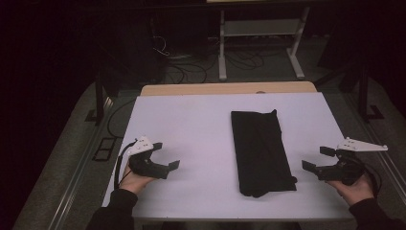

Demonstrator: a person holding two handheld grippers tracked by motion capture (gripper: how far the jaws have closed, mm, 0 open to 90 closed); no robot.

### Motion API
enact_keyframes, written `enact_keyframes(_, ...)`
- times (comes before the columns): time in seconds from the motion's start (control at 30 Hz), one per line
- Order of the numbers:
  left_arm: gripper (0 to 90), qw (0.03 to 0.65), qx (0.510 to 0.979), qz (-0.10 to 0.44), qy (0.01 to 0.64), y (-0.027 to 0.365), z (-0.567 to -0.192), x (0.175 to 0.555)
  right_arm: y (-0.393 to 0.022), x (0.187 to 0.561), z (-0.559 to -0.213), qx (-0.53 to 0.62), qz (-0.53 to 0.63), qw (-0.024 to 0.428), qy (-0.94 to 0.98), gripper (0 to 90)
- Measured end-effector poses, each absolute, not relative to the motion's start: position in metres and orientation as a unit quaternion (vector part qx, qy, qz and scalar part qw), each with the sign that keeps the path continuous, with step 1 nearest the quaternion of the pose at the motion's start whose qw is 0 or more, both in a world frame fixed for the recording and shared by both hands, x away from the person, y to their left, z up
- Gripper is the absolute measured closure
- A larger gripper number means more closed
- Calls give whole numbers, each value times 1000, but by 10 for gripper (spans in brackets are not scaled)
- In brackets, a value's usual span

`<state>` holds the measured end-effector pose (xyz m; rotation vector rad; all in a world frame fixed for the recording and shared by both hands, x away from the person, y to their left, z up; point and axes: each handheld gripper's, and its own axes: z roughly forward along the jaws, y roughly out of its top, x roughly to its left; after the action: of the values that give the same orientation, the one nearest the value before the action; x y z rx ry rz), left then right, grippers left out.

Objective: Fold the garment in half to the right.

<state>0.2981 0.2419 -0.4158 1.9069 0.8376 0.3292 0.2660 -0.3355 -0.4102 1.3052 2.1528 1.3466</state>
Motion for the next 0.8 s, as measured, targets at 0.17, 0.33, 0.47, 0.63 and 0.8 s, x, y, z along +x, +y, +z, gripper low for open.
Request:
enact_keyframes(0.17,0,489,783,147,354,257,-419,294,-335,266,-410,453,466,142,746,0)
enact_keyframes(0.33,0,490,776,152,367,269,-423,291,-336,265,-411,455,466,142,746,0)
enact_keyframes(0.47,0,486,775,157,373,275,-427,287,-335,265,-411,455,465,142,746,0)
enact_keyframes(0.63,0,474,778,155,381,281,-432,283,-335,265,-412,456,465,139,746,0)
enact_keyframes(0.8,0,478,772,155,389,285,-434,282,-334,266,-413,454,464,140,748,0)
